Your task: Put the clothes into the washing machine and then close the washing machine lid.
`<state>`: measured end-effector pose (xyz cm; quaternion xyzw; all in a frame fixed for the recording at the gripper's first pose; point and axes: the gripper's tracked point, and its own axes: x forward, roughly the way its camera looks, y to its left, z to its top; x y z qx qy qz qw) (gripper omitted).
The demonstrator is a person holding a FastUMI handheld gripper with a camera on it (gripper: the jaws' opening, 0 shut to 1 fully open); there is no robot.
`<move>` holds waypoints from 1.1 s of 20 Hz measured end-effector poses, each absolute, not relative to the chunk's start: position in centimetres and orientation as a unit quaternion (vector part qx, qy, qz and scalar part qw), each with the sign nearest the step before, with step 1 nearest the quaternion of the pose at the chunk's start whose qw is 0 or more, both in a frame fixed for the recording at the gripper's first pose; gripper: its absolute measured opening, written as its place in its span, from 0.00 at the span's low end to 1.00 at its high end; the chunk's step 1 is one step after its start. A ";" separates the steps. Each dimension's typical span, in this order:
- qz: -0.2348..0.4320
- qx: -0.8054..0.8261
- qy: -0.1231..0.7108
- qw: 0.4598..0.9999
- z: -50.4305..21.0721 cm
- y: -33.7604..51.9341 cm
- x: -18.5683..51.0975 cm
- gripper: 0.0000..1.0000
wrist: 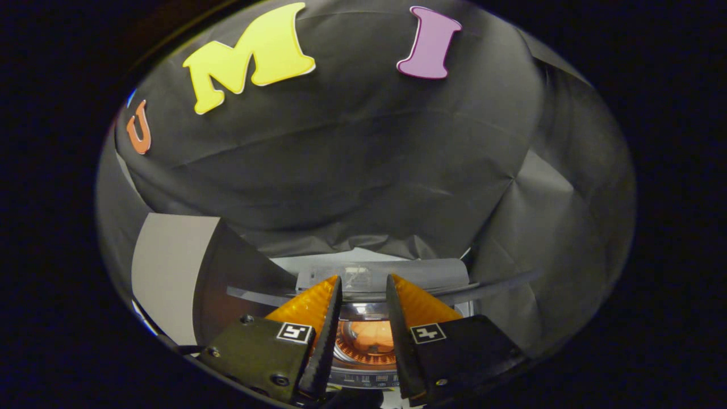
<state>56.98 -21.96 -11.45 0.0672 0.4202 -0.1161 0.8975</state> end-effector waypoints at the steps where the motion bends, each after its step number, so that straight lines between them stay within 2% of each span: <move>1: -0.118 0.069 0.422 0.896 -11.4 -21.9 56.5 0.50; 15: -0.135 0.080 0.423 0.893 -13.5 -20.3 50.6 0.50; 22: -0.113 0.099 0.442 0.885 -16.6 -18.3 47.9 0.52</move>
